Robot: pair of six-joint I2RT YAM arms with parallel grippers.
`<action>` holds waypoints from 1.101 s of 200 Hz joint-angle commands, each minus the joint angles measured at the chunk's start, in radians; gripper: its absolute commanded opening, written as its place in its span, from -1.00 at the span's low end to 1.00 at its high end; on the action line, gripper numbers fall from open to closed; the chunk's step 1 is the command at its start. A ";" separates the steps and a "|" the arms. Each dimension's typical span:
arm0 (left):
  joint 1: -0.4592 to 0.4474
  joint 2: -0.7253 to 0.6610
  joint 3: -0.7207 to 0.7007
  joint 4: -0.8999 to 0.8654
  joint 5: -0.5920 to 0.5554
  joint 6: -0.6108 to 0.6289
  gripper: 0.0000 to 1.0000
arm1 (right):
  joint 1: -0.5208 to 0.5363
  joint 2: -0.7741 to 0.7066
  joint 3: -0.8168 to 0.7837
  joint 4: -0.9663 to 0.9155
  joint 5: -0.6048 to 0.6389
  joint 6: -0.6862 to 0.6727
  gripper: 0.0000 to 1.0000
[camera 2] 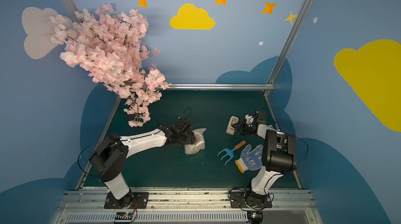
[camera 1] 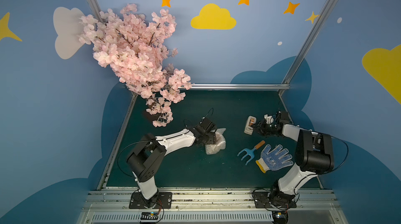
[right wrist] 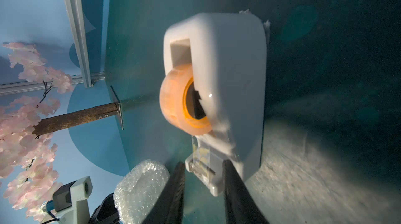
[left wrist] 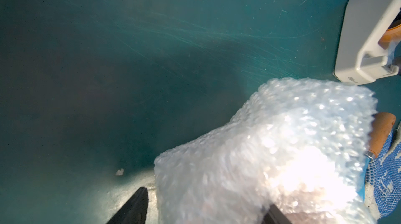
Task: Wrap mugs in bubble wrap
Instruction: Tear off the tape using the Tape Cutter.
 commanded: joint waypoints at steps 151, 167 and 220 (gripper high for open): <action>-0.004 0.025 0.014 -0.072 -0.011 0.022 0.48 | 0.017 0.139 0.034 0.081 -0.112 0.033 -0.56; -0.003 0.022 0.015 -0.075 -0.014 0.022 0.48 | 0.017 0.141 0.032 0.077 -0.106 0.034 -0.66; -0.004 0.023 0.020 -0.079 -0.015 0.027 0.48 | 0.015 0.124 0.022 0.088 -0.105 0.047 -1.00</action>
